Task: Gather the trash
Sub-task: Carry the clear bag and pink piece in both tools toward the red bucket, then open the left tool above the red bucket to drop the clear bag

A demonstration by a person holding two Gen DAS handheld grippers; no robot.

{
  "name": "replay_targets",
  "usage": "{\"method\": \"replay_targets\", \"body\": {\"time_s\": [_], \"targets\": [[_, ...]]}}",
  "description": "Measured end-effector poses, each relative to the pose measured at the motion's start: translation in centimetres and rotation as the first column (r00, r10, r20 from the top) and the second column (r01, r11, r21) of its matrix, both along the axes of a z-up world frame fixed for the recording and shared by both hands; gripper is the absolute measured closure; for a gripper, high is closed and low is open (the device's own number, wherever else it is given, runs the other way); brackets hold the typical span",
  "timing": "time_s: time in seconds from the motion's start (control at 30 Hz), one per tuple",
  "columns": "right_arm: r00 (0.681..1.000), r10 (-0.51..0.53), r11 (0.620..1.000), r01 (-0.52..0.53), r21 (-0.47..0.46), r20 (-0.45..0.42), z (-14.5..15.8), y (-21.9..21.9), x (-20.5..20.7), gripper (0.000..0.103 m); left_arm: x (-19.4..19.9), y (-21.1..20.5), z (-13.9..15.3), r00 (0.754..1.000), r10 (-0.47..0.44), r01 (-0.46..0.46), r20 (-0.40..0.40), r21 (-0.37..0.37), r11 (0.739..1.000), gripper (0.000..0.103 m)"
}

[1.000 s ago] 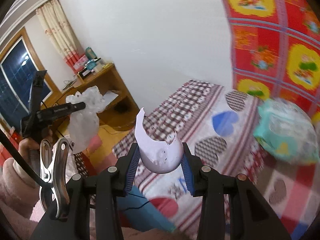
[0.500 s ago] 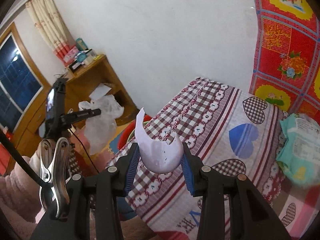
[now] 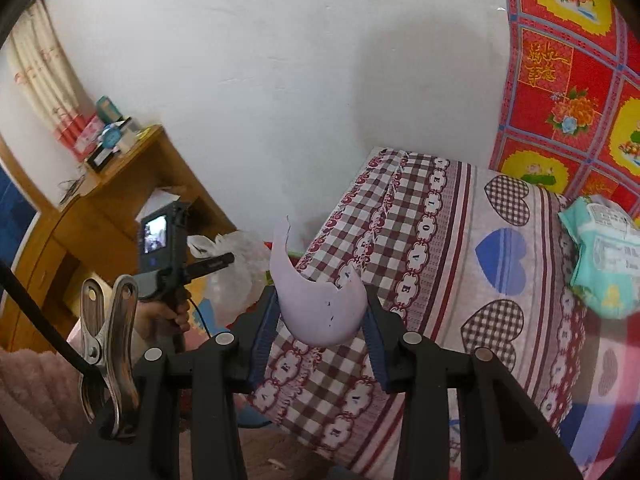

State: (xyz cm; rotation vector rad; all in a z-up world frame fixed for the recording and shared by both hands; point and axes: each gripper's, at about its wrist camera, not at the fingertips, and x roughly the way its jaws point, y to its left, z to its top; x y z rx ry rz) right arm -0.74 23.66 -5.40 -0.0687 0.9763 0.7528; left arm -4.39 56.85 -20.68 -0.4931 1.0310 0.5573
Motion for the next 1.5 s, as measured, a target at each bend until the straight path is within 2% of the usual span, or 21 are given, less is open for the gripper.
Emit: {"method": "replay_targets", "body": {"time_s": [0.17,0.33,0.43,0.63,0.83,1.0,1.5], "targets": [[0.999,-0.043,0.999,0.043,-0.009,0.009,0.3,0.6,-0.3,0.062,1.8,1.5,-2.9,0.997,-0.061,0.059,-0.04,-0.048,0.997,0.076],[0.999,-0.043,0.999,0.043,-0.011,0.015,0.4,1.8,-0.4,0.062,2.8,1.3,-4.0,0.991,-0.107,0.102,-0.074,-0.071,0.992,0.072],[1.0,-0.02,1.0,0.021,-0.008,0.016,0.3,2.8,-0.4,0.062,2.8,1.1,-4.1,0.989,-0.13,0.123,-0.077,-0.085,0.989,0.067],[0.996,0.088,0.996,-0.088,-0.004,0.01,-0.5,6.4,0.0,0.062,1.4,1.4,-3.5,0.986,-0.146,0.138,-0.078,-0.106,0.985,0.066],[0.984,0.18,0.984,-0.18,0.003,-0.005,-2.1,10.4,0.4,0.062,-1.2,1.8,-1.2,0.992,-0.107,0.099,-0.071,-0.102,0.99,0.066],[0.966,0.255,0.966,-0.257,-0.038,-0.036,-4.5,14.1,0.8,0.062,-4.1,2.5,0.6,0.997,-0.057,0.051,-0.052,-0.114,0.992,0.066],[0.926,0.358,0.918,-0.373,-0.137,-0.123,-10.9,22.3,1.6,0.061,-8.7,3.4,3.7,0.998,0.052,-0.055,-0.033,-0.087,0.995,0.066]]}}
